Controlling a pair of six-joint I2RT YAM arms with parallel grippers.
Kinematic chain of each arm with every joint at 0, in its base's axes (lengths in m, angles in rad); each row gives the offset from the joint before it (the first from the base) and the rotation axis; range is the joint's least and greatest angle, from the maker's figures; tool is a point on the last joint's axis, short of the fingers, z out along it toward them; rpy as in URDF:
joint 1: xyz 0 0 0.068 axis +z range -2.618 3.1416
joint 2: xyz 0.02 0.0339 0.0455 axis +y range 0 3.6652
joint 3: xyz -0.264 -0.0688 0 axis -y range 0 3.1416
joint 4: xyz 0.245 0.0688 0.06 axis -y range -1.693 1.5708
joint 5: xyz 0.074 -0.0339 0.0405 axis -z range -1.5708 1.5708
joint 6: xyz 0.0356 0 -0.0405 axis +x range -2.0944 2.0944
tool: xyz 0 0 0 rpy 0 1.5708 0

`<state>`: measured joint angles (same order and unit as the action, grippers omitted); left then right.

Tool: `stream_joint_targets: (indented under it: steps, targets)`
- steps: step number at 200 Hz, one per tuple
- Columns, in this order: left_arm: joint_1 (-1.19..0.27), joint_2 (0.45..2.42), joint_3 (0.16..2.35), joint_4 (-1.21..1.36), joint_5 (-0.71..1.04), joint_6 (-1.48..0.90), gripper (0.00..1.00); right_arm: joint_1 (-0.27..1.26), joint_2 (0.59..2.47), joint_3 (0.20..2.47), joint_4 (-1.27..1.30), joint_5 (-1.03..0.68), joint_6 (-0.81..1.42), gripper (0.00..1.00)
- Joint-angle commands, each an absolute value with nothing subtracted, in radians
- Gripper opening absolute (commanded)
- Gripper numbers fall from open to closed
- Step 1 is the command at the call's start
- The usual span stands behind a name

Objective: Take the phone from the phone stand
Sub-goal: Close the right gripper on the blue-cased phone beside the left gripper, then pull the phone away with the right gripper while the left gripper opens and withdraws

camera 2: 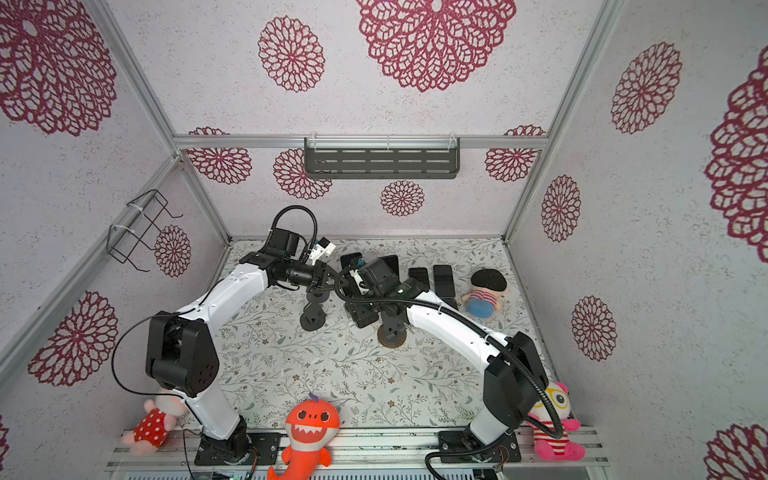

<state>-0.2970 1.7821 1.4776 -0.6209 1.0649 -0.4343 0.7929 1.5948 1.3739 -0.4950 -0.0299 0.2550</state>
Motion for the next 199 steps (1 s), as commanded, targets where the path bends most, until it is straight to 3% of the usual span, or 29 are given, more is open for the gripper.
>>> stream_joint_targets:
  steps: [1,112,199]
  targets:
    - [-0.293,1.745,1.477,-0.588,1.104,-0.447,0.24,0.801,1.548,1.378,-0.456,-0.02,0.267,0.59]
    - [-0.278,1.745,1.475,-0.58,1.107,-0.464,0.59,0.756,1.512,1.404,-0.527,0.032,0.273,0.57]
    - [-0.27,1.746,1.471,-0.574,1.101,-0.458,0.62,0.614,1.374,1.39,-0.646,0.081,0.267,0.55]
